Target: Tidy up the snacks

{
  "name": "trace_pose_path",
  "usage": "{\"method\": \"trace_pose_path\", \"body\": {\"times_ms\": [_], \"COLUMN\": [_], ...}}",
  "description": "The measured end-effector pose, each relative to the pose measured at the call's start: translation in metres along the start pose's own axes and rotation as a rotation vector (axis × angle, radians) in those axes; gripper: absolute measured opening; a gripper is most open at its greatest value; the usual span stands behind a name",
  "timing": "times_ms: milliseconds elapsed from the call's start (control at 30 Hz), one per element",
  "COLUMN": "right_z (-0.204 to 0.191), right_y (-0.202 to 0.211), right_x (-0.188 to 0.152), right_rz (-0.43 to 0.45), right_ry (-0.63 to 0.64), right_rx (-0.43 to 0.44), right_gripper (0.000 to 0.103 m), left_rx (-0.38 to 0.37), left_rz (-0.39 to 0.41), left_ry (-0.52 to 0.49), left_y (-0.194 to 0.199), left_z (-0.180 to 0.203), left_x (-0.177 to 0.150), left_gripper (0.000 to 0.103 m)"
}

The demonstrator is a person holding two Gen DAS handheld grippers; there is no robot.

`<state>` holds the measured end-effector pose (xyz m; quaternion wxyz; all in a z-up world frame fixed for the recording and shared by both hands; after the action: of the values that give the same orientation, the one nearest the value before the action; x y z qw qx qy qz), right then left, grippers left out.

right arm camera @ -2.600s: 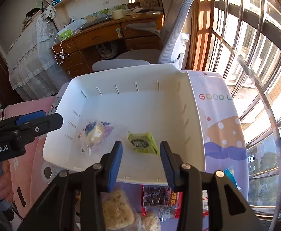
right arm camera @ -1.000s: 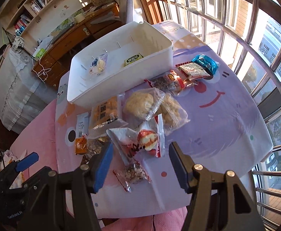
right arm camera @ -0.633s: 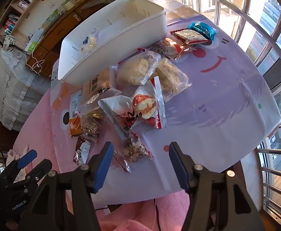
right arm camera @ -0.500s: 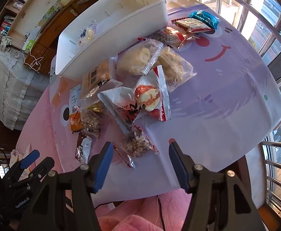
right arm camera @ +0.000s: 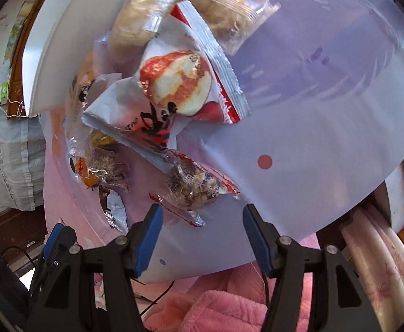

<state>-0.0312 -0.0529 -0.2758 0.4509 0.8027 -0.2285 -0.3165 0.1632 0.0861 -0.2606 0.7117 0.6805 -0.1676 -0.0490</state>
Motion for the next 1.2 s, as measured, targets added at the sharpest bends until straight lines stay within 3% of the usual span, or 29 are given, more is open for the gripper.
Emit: {"method": "trace_pose_path", "body": {"times_ms": [367, 633, 900, 1133, 1200], "right_z": [0.001, -0.001, -0.01, -0.014, -0.022], "right_y": [-0.018, -0.023, -0.026, -0.025, -0.028], "right_x": [0.008, 0.015, 0.022, 0.027, 0.035], "right_rz": [-0.076, -0.129, -0.175, -0.205, -0.207], "right_ry": [-0.098, -0.095, -0.076, -0.073, -0.068], "right_rx": [-0.031, -0.05, -0.065, -0.095, -0.103], "right_gripper": [0.061, 0.059, 0.045, 0.044, 0.043], "left_rx": [0.02, 0.058, 0.075, 0.115, 0.124], "left_rz": [-0.051, -0.12, -0.154, -0.163, -0.16], "left_ry": [-0.067, -0.078, -0.055, -0.073, -0.072], "left_y": [-0.039, -0.07, -0.089, -0.094, -0.094], "left_z": [0.021, 0.029, 0.025, 0.038, 0.041], "left_x": [0.024, 0.038, 0.05, 0.062, 0.062], "left_gripper": [0.082, 0.082, 0.082, 0.082, 0.075]}}
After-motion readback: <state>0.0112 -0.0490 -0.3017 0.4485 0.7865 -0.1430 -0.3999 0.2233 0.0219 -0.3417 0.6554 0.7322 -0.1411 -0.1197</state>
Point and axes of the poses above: each gripper's, at about its wrist camera, not at the fingertips, and y roughly against the way its jaws point, z to its right, x to its top, the point moved 7 cm from there along -y, roughly the way its jaws point, and after that the axes turned 7 degrees about x, right-handed, at the moved point
